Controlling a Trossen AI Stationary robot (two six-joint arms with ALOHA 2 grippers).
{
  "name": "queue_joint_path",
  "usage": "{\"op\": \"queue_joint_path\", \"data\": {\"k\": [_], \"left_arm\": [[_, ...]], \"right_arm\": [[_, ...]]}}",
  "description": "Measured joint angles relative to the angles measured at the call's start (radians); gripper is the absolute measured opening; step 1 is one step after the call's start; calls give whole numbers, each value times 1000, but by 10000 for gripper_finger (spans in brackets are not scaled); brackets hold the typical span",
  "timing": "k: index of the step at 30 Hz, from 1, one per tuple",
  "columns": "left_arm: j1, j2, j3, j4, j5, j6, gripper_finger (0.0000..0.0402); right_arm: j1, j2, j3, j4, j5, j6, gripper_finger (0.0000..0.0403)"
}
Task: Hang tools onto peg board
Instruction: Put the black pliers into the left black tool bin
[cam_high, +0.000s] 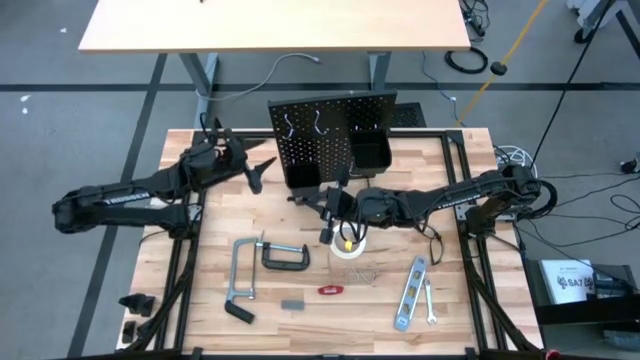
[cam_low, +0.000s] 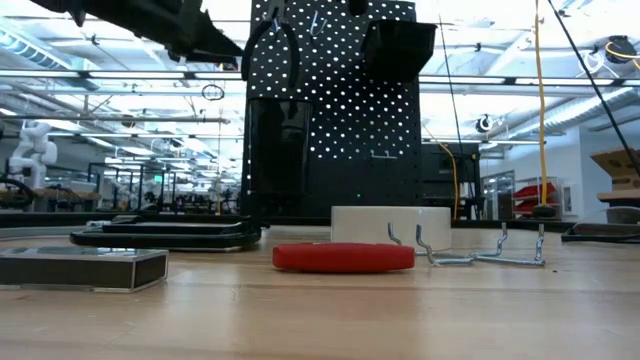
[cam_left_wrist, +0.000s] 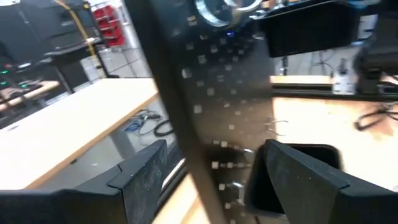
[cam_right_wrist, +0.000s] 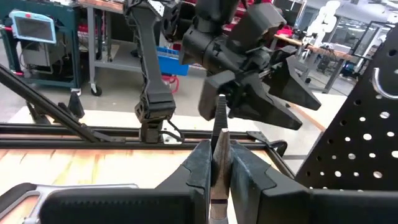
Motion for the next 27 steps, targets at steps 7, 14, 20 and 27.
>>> {"op": "queue_joint_path", "data": {"k": [7, 14, 20, 27], "left_arm": [[112, 50, 0, 47, 143, -24, 276], [160, 134, 0, 130, 157, -31, 276], [171, 178, 0, 171, 156, -16, 276], [177, 188, 0, 179, 151, -7, 276]], "right_arm": [[0, 0, 0, 4, 0, -3, 29], [-2, 0, 0, 4, 0, -3, 29], [-6, 0, 0, 5, -1, -8, 29], [-14, 0, 0, 5, -1, -11, 29]]}}
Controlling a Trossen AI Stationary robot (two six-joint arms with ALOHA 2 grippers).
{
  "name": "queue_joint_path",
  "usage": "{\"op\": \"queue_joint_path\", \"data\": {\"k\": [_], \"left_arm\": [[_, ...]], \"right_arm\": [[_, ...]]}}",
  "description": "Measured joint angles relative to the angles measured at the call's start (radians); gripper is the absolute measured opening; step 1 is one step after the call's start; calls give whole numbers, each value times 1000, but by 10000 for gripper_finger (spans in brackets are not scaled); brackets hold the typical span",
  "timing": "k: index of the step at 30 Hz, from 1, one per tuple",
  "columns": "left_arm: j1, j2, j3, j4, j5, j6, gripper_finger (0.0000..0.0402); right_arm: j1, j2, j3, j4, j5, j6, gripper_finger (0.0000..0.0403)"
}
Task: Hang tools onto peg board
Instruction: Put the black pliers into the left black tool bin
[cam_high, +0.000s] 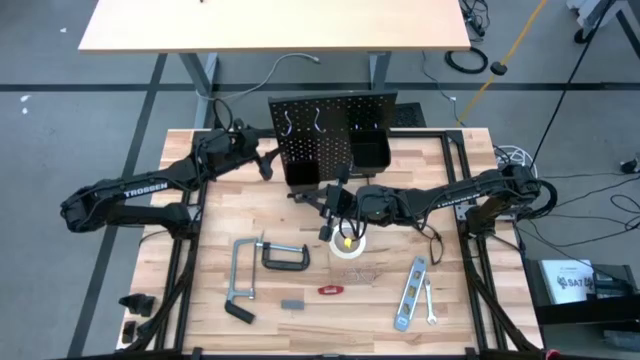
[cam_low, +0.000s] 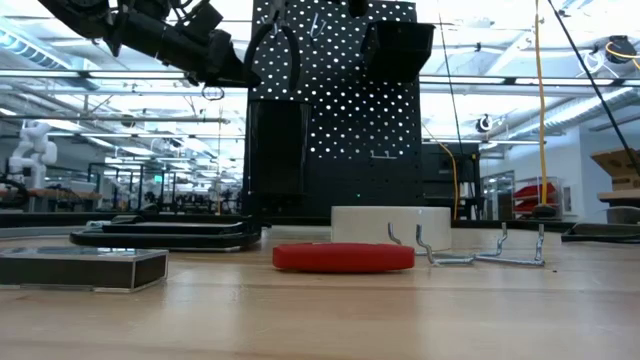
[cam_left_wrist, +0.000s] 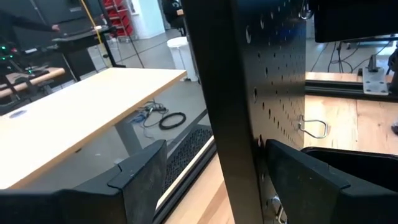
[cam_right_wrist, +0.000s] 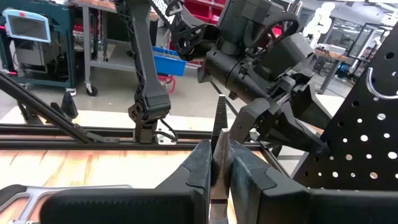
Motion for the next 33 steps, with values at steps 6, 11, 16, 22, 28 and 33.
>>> {"op": "queue_joint_path", "data": {"k": [6, 11, 16, 22, 28, 33], "left_arm": [[24, 0, 0, 5, -7, 1, 276], [33, 0, 0, 10, 4, -2, 276], [27, -2, 0, 8, 39, -27, 276], [23, -31, 0, -16, 27, -27, 276], [23, -72, 0, -45, 25, -27, 276], [23, -94, 0, -75, 24, -27, 276]], "right_arm": [[0, 0, 0, 0, 0, -3, 29], [0, 0, 0, 0, 0, -3, 29], [-12, 0, 0, 39, 24, -3, 29], [-40, 24, 0, 92, 57, 29, 29], [-79, 78, 0, 169, 78, -9, 29], [-91, 90, 0, 233, 105, -73, 29]]}}
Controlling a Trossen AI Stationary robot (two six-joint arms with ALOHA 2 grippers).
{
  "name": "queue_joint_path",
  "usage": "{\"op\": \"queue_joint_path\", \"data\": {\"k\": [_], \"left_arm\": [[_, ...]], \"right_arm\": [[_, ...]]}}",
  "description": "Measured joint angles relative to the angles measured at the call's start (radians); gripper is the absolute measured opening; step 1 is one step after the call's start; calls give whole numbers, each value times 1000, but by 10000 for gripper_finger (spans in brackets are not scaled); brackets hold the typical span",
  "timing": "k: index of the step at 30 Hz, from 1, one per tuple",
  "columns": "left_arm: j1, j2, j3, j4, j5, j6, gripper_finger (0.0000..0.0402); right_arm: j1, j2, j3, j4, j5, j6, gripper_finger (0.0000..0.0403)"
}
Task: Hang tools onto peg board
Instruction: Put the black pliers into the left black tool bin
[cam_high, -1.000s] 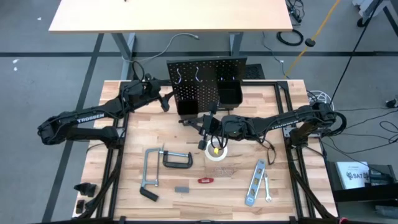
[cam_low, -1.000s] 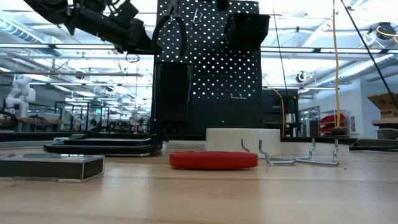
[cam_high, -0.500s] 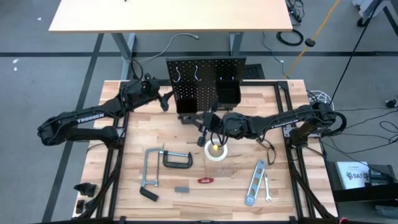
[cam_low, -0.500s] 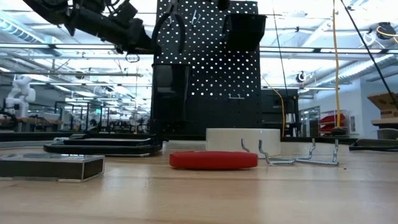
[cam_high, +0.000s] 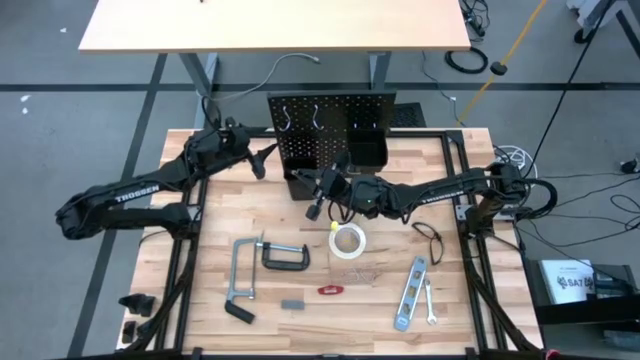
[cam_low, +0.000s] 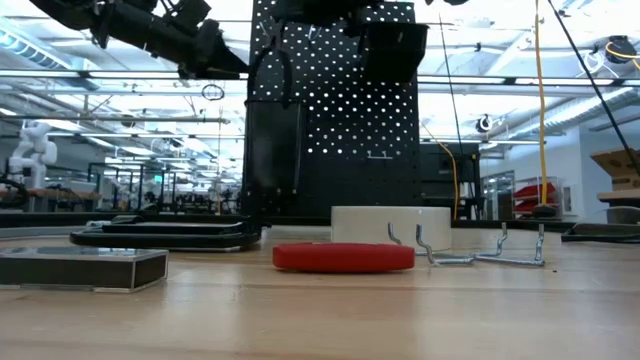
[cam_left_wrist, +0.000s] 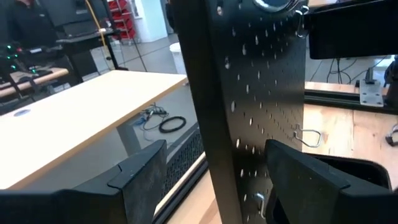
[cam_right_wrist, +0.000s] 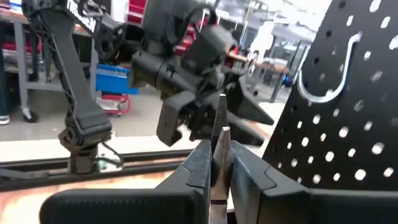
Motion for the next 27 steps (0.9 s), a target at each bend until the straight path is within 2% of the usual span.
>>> {"op": "queue_joint_path", "data": {"k": [7, 18, 27], "left_arm": [[0, -4, 0, -24, 0, 8, 276], [0, -4, 0, -38, 0, 8, 276], [0, -4, 0, -43, 7, 0, 276]], "right_arm": [[-5, 0, 1, 12, 20, -52, 29], [45, 0, 76, -50, 23, -107, 29], [-3, 29, 77, -91, 32, -90, 29]]}}
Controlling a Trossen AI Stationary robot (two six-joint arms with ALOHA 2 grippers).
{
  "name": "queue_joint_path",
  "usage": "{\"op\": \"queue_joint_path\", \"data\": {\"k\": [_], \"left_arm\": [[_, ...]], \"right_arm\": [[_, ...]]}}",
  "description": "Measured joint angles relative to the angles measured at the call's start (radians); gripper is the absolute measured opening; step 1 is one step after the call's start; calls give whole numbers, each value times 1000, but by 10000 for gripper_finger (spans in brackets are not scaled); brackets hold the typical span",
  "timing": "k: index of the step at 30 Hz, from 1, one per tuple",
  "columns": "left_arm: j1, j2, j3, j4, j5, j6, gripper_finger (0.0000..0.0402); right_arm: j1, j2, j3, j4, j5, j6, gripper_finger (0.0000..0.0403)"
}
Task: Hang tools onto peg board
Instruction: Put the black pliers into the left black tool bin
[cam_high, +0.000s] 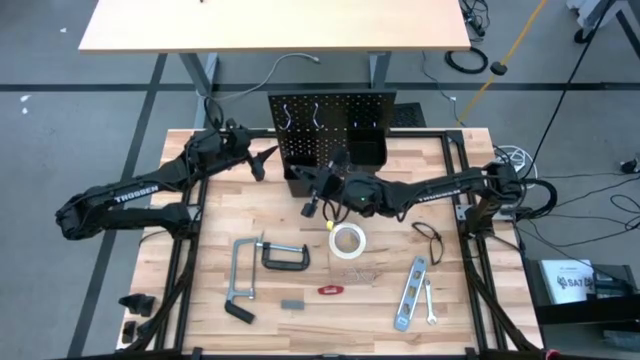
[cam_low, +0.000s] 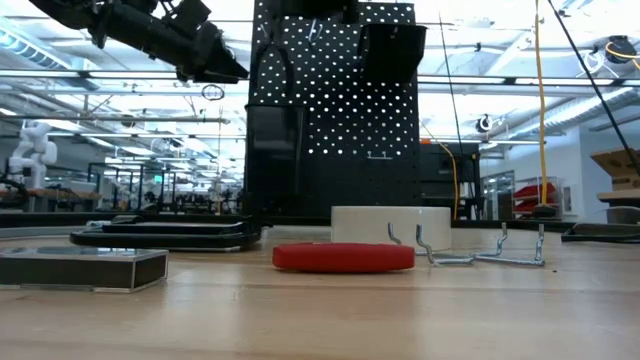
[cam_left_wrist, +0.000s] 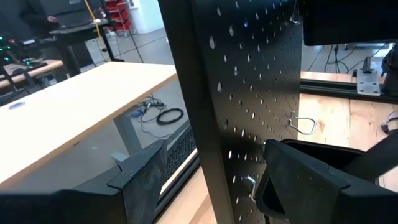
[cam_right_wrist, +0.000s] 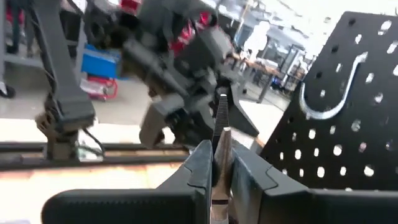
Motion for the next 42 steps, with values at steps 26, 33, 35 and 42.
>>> {"op": "queue_joint_path", "data": {"k": [26, 33, 35, 42], "left_arm": [[-2, 0, 0, -5, 1, -1, 276], [-2, 0, 0, -5, 1, -2, 276], [-2, 0, 0, -5, 1, -2, 276], [-2, 0, 0, -5, 1, -3, 276]], "right_arm": [[-24, 8, 0, -60, 18, 36, 29], [-24, 8, 0, -60, 18, 40, 43], [-24, 8, 0, -59, 18, 40, 50], [-24, 7, 0, -58, 18, 40, 60]]}}
